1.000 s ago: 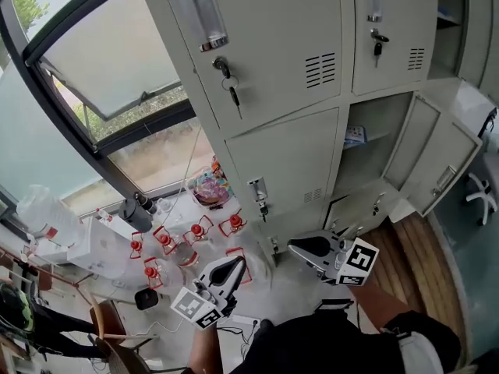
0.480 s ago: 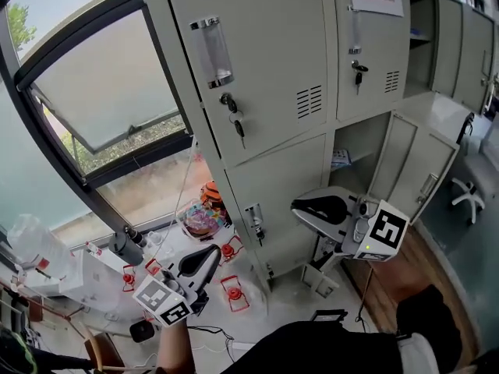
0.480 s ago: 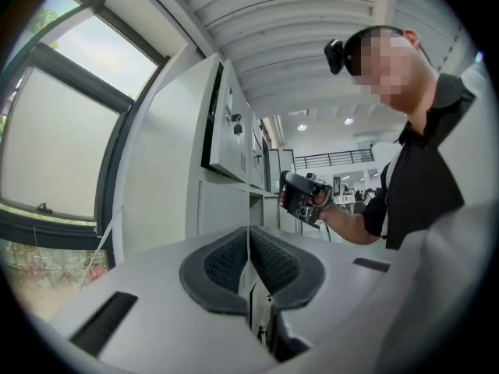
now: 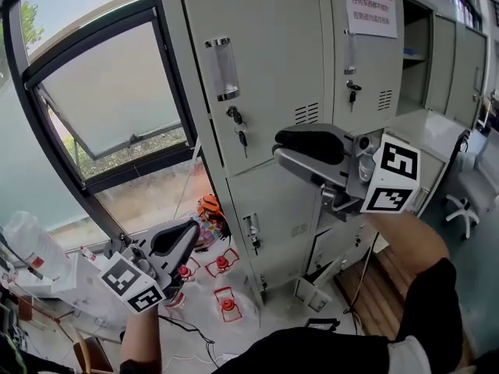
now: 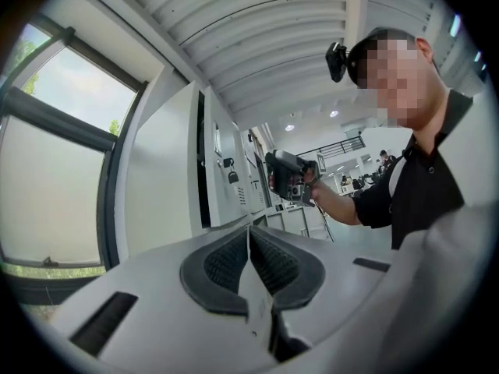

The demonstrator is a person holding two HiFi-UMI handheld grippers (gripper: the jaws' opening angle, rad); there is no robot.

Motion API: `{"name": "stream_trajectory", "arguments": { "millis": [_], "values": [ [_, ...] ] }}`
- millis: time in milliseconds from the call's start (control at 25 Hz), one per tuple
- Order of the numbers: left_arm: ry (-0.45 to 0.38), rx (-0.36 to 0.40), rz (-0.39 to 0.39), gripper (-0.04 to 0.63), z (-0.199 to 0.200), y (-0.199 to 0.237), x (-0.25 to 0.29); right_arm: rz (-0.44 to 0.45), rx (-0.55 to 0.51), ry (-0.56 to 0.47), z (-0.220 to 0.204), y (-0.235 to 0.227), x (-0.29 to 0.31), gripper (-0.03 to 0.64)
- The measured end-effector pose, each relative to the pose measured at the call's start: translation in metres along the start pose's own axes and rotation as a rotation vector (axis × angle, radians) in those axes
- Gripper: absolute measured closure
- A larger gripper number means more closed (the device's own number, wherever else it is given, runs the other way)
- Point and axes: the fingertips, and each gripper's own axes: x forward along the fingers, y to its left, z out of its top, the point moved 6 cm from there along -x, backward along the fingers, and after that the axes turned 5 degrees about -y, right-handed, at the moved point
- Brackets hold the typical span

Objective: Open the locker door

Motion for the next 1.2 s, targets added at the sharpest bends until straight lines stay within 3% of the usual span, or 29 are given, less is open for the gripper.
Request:
{"name": "stream_trajectory", "arguments": {
  "millis": [160,440,600,800,1200],
  "values": [
    [-0.015,0.024,-0.008,0.575,0.021,0.001,0.003,-0.037,-0.061,0.035,0.025,-0.018,0.017,0.531],
    [-0.065,0.032,-0.055,0.575,0.053,0.003,0.004,-0.039,-0.238,0.143,0.046,-0.009,0.063,0.495],
    [-0.084,0.070,-0.093,0.575,0.069,-0.002,0.007,-0.066,-0.227,0.160,0.060,-0.012,0.082,0.487],
    [-0.085,0.035,-0.148,0.575,0.077,-0.005,0.003,-0.081,-0.198,0.179,0.065,-0.015,0.100,0.452],
    [-0.070,0.076,-0.156,0.575,0.081,-0.003,-0.017,-0.251,-0.137,0.262,0.055,-0.043,0.121,0.390]
  ]
}}
